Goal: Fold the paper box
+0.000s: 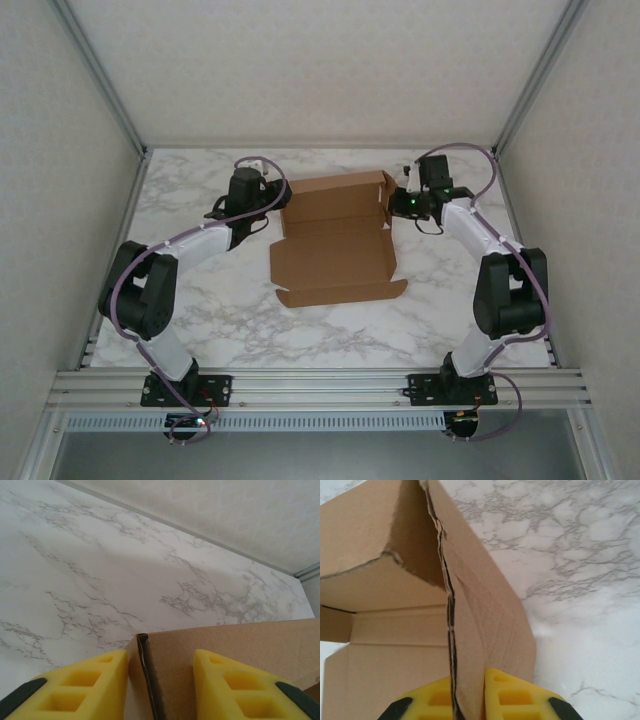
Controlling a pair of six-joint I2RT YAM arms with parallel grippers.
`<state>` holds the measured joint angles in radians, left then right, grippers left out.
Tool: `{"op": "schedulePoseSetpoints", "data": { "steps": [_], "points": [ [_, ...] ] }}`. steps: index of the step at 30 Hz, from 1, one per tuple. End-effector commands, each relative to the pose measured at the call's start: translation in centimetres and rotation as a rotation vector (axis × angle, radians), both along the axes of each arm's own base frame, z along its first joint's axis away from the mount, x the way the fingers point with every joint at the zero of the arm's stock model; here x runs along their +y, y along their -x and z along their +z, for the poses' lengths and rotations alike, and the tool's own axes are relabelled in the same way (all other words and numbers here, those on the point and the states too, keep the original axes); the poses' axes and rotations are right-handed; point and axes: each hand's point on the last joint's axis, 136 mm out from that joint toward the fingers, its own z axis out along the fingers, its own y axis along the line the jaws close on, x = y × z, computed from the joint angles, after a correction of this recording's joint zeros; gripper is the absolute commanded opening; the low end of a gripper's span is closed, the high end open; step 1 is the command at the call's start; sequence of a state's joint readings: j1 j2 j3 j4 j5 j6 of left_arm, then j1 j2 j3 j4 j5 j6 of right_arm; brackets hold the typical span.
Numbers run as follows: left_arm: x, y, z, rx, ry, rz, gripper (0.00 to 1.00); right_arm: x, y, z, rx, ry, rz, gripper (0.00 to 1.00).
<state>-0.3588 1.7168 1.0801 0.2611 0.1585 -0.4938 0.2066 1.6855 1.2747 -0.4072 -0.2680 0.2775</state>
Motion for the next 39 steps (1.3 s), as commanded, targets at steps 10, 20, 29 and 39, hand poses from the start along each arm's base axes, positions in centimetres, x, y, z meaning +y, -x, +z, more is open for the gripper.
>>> {"op": "schedulePoseSetpoints", "data": {
  "steps": [10, 20, 29, 39],
  "points": [
    [-0.7, 1.8, -4.2, 0.118, -0.061, -0.038, 0.37, 4.7, 0.2, 1.2, 0.047, -0.241, 0.065, 0.15],
    [-0.9, 1.9, -4.1, 0.115, -0.071, -0.046, 0.37, 7.2, -1.4, 0.4, 0.091, -0.367, -0.02, 0.19],
    [-0.1, 1.9, -3.8, 0.108, -0.108, -0.021, 0.37, 4.8, -0.5, -1.7, 0.078, -0.068, -0.017, 0.42],
    [0.5, 1.9, -4.0, 0.115, -0.118, 0.002, 0.37, -0.6, -0.2, -4.2, 0.038, 0.216, -0.104, 0.47]
  ]
}}
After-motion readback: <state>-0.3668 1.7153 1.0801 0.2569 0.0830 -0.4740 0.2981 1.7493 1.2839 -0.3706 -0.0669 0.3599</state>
